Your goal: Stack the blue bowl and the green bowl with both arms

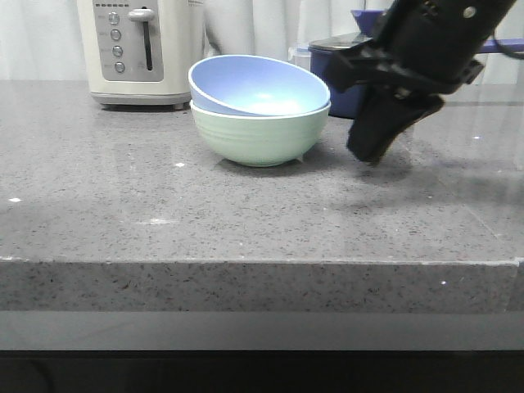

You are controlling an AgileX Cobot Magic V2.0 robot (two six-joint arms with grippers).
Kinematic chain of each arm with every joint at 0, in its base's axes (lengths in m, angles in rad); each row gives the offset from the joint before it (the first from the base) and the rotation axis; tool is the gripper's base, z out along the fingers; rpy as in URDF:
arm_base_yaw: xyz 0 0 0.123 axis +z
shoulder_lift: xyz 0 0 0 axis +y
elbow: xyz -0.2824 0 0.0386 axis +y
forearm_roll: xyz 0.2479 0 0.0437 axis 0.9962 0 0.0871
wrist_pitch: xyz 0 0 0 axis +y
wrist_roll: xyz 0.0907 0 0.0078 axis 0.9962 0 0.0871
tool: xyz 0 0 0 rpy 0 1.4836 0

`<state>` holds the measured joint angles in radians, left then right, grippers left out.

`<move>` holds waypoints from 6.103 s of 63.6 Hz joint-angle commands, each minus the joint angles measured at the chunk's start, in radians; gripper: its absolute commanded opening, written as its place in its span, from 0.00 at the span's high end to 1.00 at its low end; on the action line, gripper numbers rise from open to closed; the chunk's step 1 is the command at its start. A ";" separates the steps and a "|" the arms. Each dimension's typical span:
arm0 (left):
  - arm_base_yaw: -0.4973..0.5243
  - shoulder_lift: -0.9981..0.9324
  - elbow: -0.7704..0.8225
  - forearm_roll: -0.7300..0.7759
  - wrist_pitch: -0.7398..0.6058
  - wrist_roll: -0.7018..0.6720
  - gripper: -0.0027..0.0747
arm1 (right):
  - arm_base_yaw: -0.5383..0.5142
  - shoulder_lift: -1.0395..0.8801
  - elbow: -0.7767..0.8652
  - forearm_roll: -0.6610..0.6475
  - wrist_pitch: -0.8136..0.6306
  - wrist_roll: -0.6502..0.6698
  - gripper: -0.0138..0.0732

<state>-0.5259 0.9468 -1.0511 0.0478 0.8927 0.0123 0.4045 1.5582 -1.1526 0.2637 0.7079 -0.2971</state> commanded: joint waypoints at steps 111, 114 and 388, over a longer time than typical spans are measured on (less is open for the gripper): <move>-0.010 -0.071 0.012 0.045 -0.059 -0.088 0.99 | -0.004 -1.076 0.396 -0.227 0.042 0.334 0.91; -0.012 -0.071 0.014 0.043 -0.059 -0.088 0.99 | -0.004 -1.076 0.396 -0.227 0.042 0.334 0.91; 0.506 -0.969 1.061 -0.108 -0.916 -0.088 0.99 | -0.396 -1.587 1.163 -0.283 -0.749 0.333 0.91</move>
<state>-0.0153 -0.0050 0.0039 -0.0573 0.0583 -0.0695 0.0139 -0.0100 0.0278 -0.0052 0.0419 0.0402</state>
